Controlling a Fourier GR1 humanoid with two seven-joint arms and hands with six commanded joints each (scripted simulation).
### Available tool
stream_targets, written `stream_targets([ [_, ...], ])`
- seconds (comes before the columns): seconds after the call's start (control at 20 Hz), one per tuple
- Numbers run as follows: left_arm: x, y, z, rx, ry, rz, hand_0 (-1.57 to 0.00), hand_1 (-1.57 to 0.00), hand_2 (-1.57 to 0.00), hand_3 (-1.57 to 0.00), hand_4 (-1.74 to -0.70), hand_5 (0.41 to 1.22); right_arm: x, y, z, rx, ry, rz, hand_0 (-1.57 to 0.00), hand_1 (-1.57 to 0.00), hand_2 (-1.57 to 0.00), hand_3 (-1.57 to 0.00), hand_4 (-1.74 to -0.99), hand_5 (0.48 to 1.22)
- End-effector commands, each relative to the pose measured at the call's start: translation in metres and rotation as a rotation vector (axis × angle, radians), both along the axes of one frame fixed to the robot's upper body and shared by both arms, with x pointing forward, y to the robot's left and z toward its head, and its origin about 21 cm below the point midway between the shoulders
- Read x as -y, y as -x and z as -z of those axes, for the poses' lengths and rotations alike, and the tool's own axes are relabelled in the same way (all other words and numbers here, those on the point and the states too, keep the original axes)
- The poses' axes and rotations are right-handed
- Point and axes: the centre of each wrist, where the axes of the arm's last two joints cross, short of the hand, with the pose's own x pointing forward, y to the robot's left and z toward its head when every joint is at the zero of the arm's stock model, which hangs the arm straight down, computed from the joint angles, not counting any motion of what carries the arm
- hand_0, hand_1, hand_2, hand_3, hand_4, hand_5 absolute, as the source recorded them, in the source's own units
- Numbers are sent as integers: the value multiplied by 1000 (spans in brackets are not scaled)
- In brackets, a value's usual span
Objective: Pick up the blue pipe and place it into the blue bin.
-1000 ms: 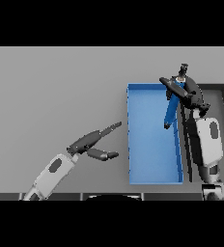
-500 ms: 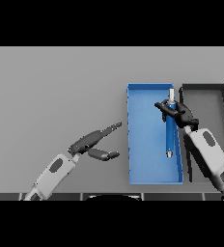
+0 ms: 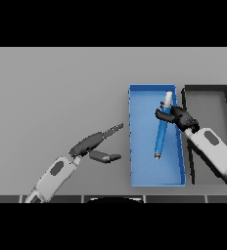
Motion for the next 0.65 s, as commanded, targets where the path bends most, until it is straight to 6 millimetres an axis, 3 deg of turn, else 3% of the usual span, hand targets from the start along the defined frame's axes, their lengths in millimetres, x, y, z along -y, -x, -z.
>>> stream_targets([
  [0.0,1,1,0,0,-6,2,1,1,1,1,-831,471,0,0,0,0,8,-10,-123,-94,-91,-55,-1189,880],
  [0.25,-2,1,-2,1,-9,-6,1,1,1,1,-828,472,-4,0,5,5,26,6,-40,-30,-29,-17,-1182,795],
  [0.6,-3,-13,-4,-1,-31,-22,1,1,1,1,-826,474,-3,0,6,24,21,-14,-20,-15,-14,-8,-1186,769],
])
